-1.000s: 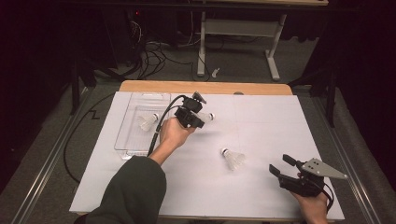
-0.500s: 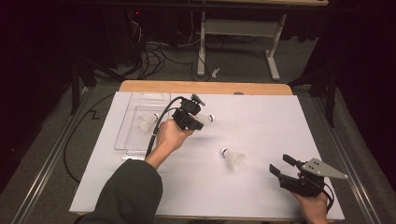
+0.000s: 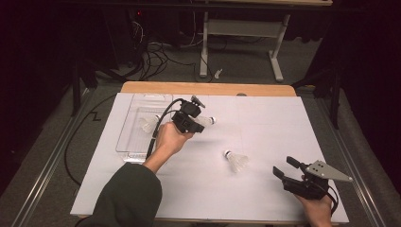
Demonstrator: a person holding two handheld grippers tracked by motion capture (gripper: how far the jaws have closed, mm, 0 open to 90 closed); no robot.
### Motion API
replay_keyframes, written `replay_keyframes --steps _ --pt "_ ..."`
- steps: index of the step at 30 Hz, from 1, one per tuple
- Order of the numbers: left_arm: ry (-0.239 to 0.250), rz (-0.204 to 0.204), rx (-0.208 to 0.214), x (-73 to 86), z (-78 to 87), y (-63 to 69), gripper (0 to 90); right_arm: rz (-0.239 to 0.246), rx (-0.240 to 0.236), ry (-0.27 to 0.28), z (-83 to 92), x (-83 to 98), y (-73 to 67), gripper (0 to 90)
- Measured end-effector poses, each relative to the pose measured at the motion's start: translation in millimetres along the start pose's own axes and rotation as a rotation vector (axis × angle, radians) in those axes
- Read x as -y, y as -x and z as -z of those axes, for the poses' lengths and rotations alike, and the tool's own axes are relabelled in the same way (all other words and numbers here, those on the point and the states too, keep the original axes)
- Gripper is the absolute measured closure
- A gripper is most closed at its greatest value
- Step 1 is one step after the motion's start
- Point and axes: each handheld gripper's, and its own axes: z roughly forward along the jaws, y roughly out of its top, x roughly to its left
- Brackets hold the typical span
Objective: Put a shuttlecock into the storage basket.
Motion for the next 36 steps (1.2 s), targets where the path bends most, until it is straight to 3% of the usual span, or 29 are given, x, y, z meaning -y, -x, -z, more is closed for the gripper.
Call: replay_keyframes --steps 16,36 --pt "0.023 -0.017 0.001 7.6 14.7 2.4 90.0 0.000 -0.001 0.000 0.0 0.0 0.2 32.7" --pt "0.036 -0.003 -0.001 18.6 26.3 -3.5 90.0 -0.001 0.002 -0.001 0.0 0.0 0.1 32.7"
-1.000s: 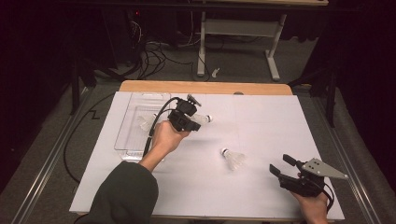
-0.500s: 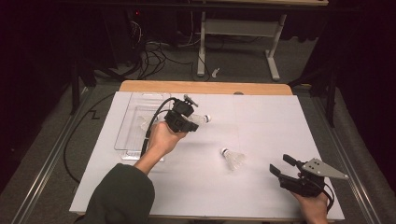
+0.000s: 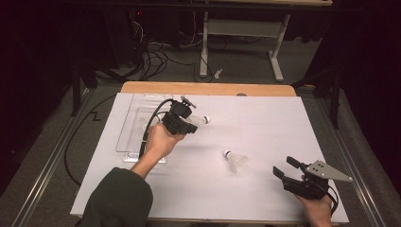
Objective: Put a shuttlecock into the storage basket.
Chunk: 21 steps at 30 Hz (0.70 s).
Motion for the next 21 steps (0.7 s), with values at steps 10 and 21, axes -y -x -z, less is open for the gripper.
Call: replay_keyframes --steps 10,21 --pt "0.012 0.001 -0.003 3.5 6.8 -1.3 90.0 -0.001 0.000 0.001 0.2 0.0 -0.1 32.7" --pt "0.026 0.008 -0.004 5.3 12.7 -2.3 90.0 -0.001 0.000 0.001 0.1 -0.1 -0.2 32.7"
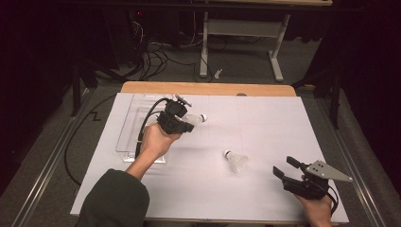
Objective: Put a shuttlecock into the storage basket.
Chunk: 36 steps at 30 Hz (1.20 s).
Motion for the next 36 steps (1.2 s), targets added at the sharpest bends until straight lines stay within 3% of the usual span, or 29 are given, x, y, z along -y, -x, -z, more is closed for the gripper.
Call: replay_keyframes --steps 36 --pt "0.062 0.055 -0.042 7.9 29.6 -20.4 90.0 0.001 0.001 -0.001 -0.2 0.0 -0.1 32.7"
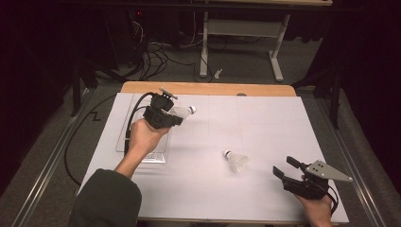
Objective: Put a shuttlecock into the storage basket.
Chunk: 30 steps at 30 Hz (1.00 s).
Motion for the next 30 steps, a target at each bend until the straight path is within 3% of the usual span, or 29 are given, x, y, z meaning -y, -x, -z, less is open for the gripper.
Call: replay_keyframes --steps 30 --pt "0.038 0.044 -0.044 9.2 16.7 -18.4 90.0 0.000 0.000 0.000 -0.1 -0.1 -0.2 32.7"
